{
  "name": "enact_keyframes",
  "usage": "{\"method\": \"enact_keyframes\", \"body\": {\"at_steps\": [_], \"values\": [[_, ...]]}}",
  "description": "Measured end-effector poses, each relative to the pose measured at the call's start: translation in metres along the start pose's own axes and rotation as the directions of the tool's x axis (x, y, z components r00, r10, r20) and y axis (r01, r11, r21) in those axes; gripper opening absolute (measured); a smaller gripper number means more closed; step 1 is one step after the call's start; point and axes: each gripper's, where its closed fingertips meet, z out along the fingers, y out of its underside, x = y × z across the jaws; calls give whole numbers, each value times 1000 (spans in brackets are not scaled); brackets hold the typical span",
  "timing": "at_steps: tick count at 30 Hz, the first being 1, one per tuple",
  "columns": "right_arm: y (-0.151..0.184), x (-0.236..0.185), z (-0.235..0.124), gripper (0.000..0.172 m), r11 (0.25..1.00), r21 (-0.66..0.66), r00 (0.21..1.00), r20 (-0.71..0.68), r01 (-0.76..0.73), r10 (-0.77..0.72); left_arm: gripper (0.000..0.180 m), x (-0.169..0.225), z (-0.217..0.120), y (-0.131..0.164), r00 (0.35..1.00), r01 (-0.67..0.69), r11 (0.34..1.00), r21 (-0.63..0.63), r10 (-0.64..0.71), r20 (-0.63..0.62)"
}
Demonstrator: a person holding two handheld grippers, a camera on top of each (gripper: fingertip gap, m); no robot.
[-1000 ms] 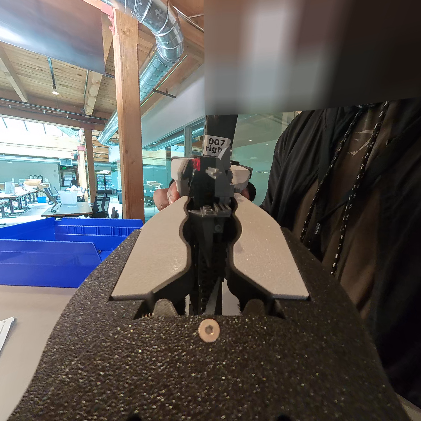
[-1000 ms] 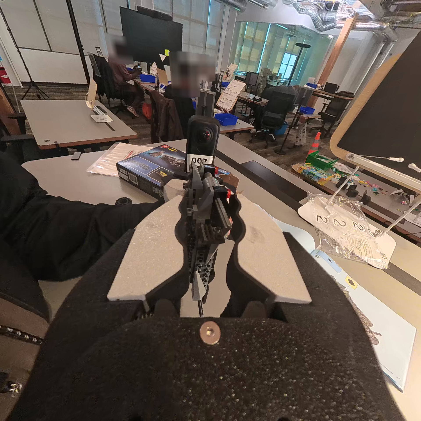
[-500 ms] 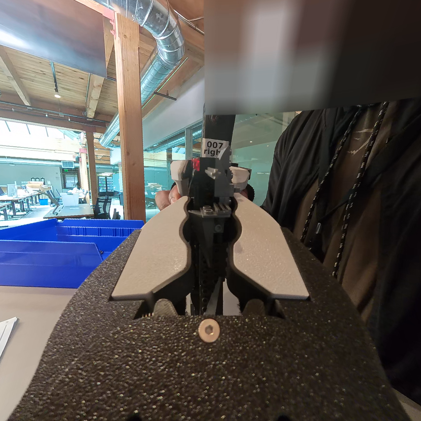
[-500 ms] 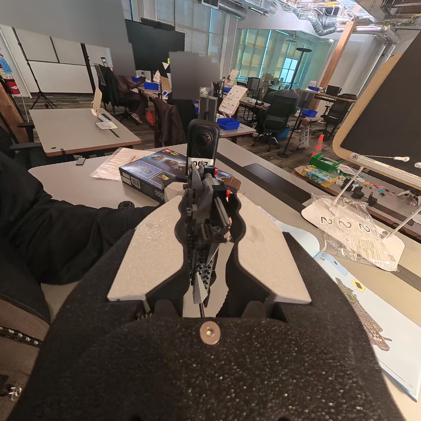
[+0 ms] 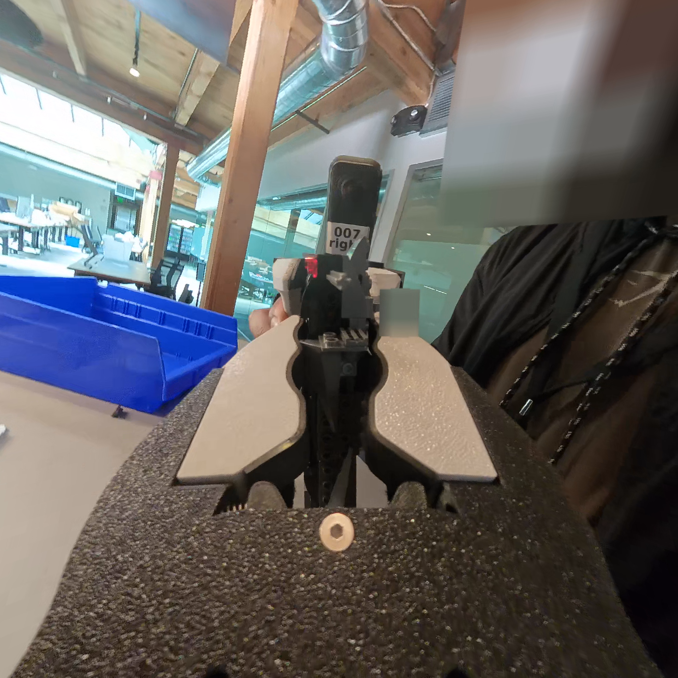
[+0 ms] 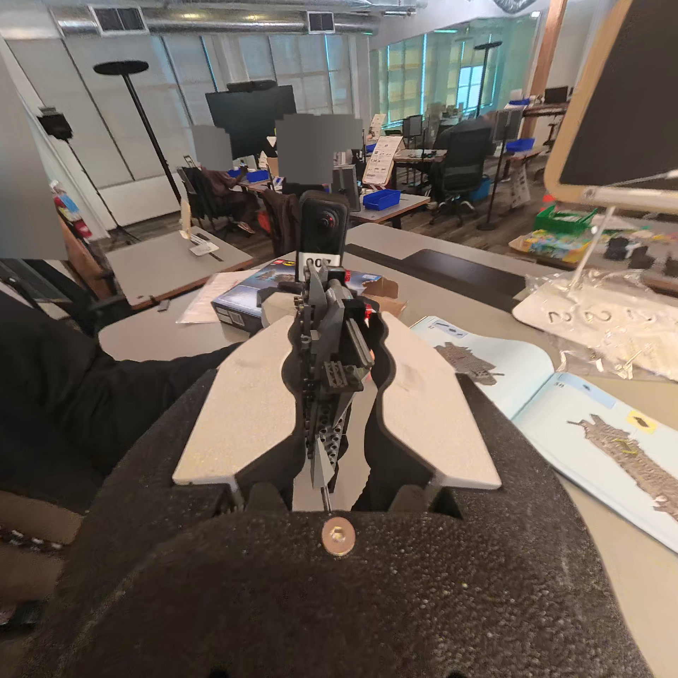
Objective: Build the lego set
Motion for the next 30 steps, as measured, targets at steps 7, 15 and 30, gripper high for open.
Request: {"method": "enact_keyframes", "body": {"at_steps": [7,15,30], "values": [[0,13,-6,36,976,0,966,144,-216,213,51,-1,7,3,997,56,997,-62,-53,47],[-4,12,-5,36,937,-26,900,271,-348,342,32,-10,12,7,971,93,994,-55,-78,226],[23,20,-22,31,940,-340,966,-236,16,-102,31,-75,-74,22,589,259,761,595,-613,526]]}}
